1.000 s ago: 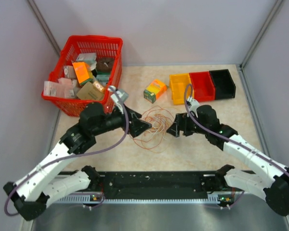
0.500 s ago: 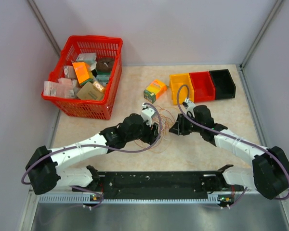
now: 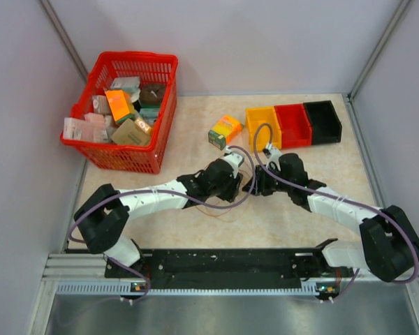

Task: Untangle the cables

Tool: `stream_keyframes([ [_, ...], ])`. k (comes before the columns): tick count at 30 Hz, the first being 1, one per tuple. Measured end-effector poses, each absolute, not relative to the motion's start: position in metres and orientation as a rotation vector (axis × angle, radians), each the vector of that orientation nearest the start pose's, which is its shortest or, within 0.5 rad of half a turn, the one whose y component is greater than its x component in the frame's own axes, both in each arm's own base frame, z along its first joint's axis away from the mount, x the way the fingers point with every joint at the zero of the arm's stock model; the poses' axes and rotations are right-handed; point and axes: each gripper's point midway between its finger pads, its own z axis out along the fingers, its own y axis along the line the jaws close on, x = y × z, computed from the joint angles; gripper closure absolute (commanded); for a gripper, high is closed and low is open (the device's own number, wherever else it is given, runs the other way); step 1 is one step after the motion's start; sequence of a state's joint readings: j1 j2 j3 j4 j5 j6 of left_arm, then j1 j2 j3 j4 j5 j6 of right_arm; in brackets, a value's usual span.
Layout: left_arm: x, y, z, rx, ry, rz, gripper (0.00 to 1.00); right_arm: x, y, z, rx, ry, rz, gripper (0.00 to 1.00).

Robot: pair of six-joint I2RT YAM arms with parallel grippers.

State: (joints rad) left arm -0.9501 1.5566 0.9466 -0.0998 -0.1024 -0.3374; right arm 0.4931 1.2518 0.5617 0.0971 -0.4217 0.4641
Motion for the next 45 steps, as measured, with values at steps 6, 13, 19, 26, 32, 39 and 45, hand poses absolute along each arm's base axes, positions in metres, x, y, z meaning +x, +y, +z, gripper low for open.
stream_keyframes([
  [6,0.248,-0.333,0.091,0.646,2.251,-0.521,0.76,0.245,0.233,0.080,-0.287,2.300,0.982,0.64],
  [13,0.246,-0.332,0.090,0.647,2.265,-0.520,1.00,0.248,0.237,0.079,-0.292,2.286,1.001,0.64],
  [19,0.241,-0.330,0.089,0.667,2.293,-0.514,1.00,0.249,0.242,0.074,-0.277,2.298,1.031,0.64],
  [26,0.214,-0.327,0.161,0.678,2.202,-0.715,1.00,0.252,0.239,0.053,-0.207,2.369,1.002,0.86],
  [32,0.171,-0.286,0.327,0.512,1.779,-1.049,1.00,0.251,0.231,0.026,-0.115,2.469,0.931,0.87],
  [39,0.122,-0.222,0.462,0.403,1.440,-1.224,1.00,0.250,0.224,0.021,-0.085,2.493,0.848,0.89],
  [45,0.120,-0.200,0.524,0.345,1.387,-1.183,1.00,0.254,0.214,0.030,-0.093,2.477,0.762,0.83],
])
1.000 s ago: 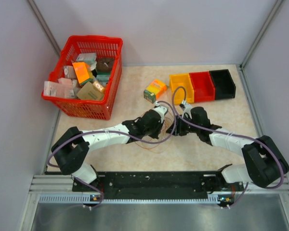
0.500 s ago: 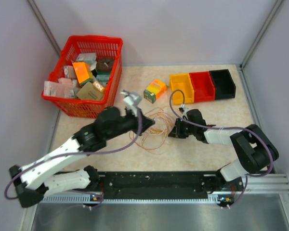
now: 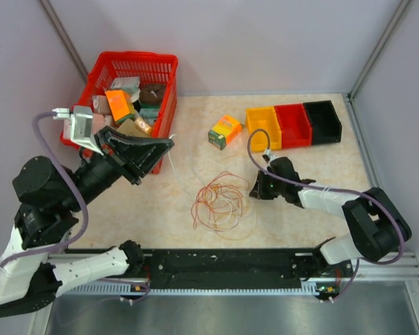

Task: Untangle the cables

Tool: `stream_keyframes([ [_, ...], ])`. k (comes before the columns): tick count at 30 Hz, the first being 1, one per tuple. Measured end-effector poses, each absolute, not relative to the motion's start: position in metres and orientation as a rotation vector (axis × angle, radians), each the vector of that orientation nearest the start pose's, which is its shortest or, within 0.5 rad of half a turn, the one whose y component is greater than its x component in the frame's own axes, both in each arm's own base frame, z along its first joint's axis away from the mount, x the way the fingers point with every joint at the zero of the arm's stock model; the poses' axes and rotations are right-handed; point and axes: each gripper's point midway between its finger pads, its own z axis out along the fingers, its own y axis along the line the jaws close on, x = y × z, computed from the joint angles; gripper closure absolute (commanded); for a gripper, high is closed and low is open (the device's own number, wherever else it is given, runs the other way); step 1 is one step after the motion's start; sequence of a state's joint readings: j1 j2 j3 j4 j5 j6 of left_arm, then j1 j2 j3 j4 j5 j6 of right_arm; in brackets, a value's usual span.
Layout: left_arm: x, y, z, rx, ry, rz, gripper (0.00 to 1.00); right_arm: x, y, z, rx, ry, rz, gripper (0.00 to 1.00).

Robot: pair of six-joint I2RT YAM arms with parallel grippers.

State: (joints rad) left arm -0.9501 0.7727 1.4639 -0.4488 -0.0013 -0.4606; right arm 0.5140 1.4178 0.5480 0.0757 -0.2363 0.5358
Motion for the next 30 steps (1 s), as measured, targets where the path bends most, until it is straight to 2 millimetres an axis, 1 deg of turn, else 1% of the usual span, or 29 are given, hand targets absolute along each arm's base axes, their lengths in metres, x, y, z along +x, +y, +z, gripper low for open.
stream_keyframes([
  [1,0.123,-0.198,0.534,0.330,1.375,-1.171,1.00,0.255,0.213,0.030,-0.095,2.480,0.749,0.80],
  [3,0.128,-0.197,0.547,0.314,1.360,-1.148,1.00,0.258,0.212,0.033,-0.110,2.480,0.725,0.64],
  [4,0.130,-0.197,0.550,0.313,1.360,-1.136,1.00,0.258,0.211,0.036,-0.123,2.478,0.713,0.59],
  [5,0.133,-0.198,0.552,0.314,1.360,-1.125,1.00,0.259,0.210,0.040,-0.142,2.472,0.709,0.57],
  [6,0.137,-0.200,0.553,0.311,1.367,-1.107,1.00,0.258,0.211,0.045,-0.163,2.463,0.712,0.53],
  [8,0.147,-0.205,0.553,0.306,1.386,-1.068,1.00,0.254,0.216,0.065,-0.251,2.423,0.727,0.45],
  [9,0.150,-0.207,0.552,0.305,1.394,-1.057,1.00,0.252,0.222,0.079,-0.306,2.388,0.740,0.40],
  [11,0.158,-0.212,0.545,0.302,1.427,-1.027,1.00,0.246,0.242,0.123,-0.442,2.270,0.800,0.31],
  [13,0.161,-0.215,0.538,0.304,1.448,-1.014,1.00,0.238,0.261,0.175,-0.542,2.119,0.893,0.24],
  [14,0.163,-0.217,0.531,0.307,1.463,-1.006,1.00,0.233,0.268,0.201,-0.581,2.035,0.944,0.23],
  [15,0.165,-0.218,0.525,0.308,1.478,-1.001,1.00,0.229,0.273,0.220,-0.605,1.966,0.984,0.23],
  [16,0.165,-0.219,0.519,0.311,1.490,-0.997,1.00,0.225,0.278,0.245,-0.626,1.872,1.029,0.23],
  [18,0.166,-0.220,0.510,0.313,1.506,-0.993,1.00,0.218,0.288,0.274,-0.647,1.763,1.093,0.24],
  [20,0.166,-0.221,0.504,0.311,1.517,-0.995,1.00,0.211,0.303,0.292,-0.660,1.686,1.165,0.24],
  [21,0.166,-0.221,0.502,0.309,1.521,-0.997,1.00,0.208,0.311,0.295,-0.664,1.670,1.194,0.24],
  [22,0.166,-0.221,0.503,0.305,1.520,-1.002,1.00,0.203,0.322,0.295,-0.676,1.657,1.222,0.24],
  [24,0.165,-0.222,0.505,0.295,1.513,-1.015,1.00,0.191,0.344,0.287,-0.711,1.650,1.250,0.25],
  [26,0.165,-0.222,0.508,0.290,1.503,-1.029,1.00,0.179,0.363,0.276,-0.733,1.663,1.256,0.27],
  [28,0.163,-0.224,0.512,0.287,1.493,-1.047,1.00,0.180,0.375,0.263,-0.721,1.692,1.237,0.30],
  [30,0.162,-0.225,0.516,0.287,1.482,-1.063,1.00,0.196,0.381,0.247,-0.656,1.738,1.184,0.30],
])
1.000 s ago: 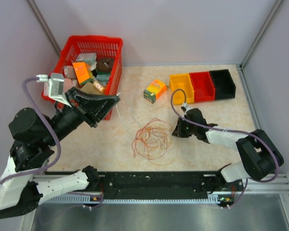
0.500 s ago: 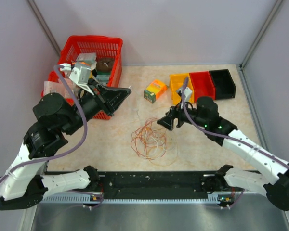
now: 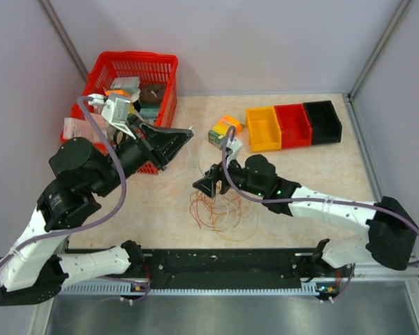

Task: Untangle the cables

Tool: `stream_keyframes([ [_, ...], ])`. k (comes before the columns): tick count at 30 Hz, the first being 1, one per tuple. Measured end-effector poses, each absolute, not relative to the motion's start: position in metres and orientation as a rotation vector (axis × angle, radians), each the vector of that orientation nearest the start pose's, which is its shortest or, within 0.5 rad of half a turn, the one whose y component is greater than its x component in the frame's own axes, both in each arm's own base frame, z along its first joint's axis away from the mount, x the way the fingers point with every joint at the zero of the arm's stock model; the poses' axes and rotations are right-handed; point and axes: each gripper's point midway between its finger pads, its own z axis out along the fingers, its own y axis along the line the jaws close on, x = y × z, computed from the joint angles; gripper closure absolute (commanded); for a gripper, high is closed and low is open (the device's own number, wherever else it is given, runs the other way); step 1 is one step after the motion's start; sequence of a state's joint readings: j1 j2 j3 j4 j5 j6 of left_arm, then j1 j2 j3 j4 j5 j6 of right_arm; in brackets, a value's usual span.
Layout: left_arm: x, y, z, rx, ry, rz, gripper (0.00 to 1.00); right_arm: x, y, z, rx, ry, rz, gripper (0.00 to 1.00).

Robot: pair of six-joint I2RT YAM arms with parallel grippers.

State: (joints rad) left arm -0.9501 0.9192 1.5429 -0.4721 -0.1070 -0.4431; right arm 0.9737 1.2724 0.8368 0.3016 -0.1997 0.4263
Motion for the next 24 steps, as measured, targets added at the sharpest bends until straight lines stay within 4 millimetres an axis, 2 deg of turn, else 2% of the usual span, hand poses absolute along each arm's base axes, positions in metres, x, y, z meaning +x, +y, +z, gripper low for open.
stream_keyframes([
  [2,0.159,-0.225,0.523,0.294,1.465,-1.080,1.00,0.215,0.382,0.222,-0.572,1.800,1.112,0.31],
  [5,0.153,-0.221,0.539,0.293,1.416,-1.107,1.00,0.234,0.371,0.167,-0.464,1.930,0.994,0.32],
  [7,0.148,-0.215,0.551,0.285,1.370,-1.128,1.00,0.239,0.359,0.132,-0.416,2.023,0.940,0.31],
  [9,0.141,-0.206,0.565,0.272,1.309,-1.149,1.00,0.241,0.335,0.094,-0.359,2.120,0.872,0.28],
  [11,0.137,-0.198,0.572,0.260,1.268,-1.155,1.00,0.238,0.317,0.076,-0.333,2.163,0.831,0.23],
  [13,0.133,-0.187,0.579,0.239,1.228,-1.148,1.00,0.228,0.302,0.068,-0.337,2.190,0.805,0.21],
  [15,0.135,-0.182,0.586,0.213,1.201,-1.136,1.00,0.223,0.294,0.075,-0.359,2.183,0.794,0.19],
  [17,0.140,-0.183,0.584,0.201,1.200,-1.122,1.00,0.220,0.291,0.093,-0.398,2.146,0.794,0.18],
  [18,0.144,-0.186,0.580,0.196,1.213,-1.110,1.00,0.219,0.290,0.104,-0.423,2.124,0.795,0.13],
  [19,0.148,-0.189,0.575,0.196,1.229,-1.100,1.00,0.217,0.289,0.117,-0.455,2.101,0.800,0.02],
  [20,0.153,-0.195,0.569,0.197,1.249,-1.090,1.00,0.216,0.288,0.130,-0.477,2.074,0.807,0.01],
  [24,0.173,-0.220,0.537,0.215,1.346,-1.051,1.00,0.212,0.279,0.202,-0.546,1.938,0.811,0.01],
])
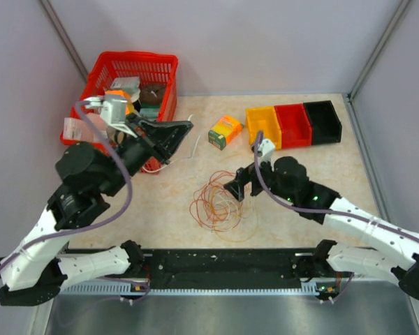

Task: Untangle the cables

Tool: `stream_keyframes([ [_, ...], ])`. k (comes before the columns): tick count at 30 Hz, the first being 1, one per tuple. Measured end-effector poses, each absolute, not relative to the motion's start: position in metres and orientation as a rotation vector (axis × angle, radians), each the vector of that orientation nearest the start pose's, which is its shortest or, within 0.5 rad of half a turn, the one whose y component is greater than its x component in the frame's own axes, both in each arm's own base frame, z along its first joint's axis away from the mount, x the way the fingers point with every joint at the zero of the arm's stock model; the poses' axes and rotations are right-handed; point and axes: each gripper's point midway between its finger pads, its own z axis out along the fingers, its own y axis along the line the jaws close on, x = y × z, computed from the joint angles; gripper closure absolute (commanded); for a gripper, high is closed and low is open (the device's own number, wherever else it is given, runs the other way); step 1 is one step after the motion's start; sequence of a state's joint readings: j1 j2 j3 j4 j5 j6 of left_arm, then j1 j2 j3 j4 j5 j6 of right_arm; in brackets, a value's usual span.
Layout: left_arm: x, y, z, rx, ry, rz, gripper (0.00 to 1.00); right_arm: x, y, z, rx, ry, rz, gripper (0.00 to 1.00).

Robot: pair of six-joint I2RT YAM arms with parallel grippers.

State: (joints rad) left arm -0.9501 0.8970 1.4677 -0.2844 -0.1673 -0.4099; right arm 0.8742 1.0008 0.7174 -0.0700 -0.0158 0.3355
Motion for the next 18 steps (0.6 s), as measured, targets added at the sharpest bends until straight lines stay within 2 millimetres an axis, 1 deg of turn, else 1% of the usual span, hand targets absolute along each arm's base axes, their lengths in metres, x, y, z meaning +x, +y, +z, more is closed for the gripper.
stream_keyframes([
  [2,0.180,-0.230,0.518,0.223,1.395,-1.036,1.00,0.212,0.278,0.247,-0.566,1.863,0.827,0.01],
  [4,0.187,-0.240,0.497,0.235,1.451,-1.020,1.00,0.206,0.283,0.290,-0.609,1.778,0.881,0.01],
  [5,0.189,-0.244,0.487,0.236,1.477,-1.016,1.00,0.202,0.287,0.307,-0.637,1.736,0.918,0.01],
  [7,0.192,-0.248,0.472,0.231,1.518,-1.016,1.00,0.193,0.293,0.326,-0.678,1.681,0.979,0.01],
  [8,0.192,-0.250,0.468,0.222,1.531,-1.023,1.00,0.189,0.296,0.331,-0.694,1.665,1.004,0.02],
  [10,0.193,-0.251,0.461,0.198,1.547,-1.039,1.00,0.185,0.302,0.331,-0.720,1.660,1.035,0.04],
  [14,0.195,-0.254,0.451,0.149,1.578,-1.070,1.00,0.177,0.321,0.311,-0.769,1.715,1.052,0.14],
  [16,0.195,-0.255,0.449,0.128,1.585,-1.083,1.00,0.174,0.328,0.303,-0.779,1.736,1.038,0.15],
  [18,0.195,-0.255,0.450,0.111,1.587,-1.097,1.00,0.178,0.329,0.299,-0.749,1.754,1.001,0.16],
])
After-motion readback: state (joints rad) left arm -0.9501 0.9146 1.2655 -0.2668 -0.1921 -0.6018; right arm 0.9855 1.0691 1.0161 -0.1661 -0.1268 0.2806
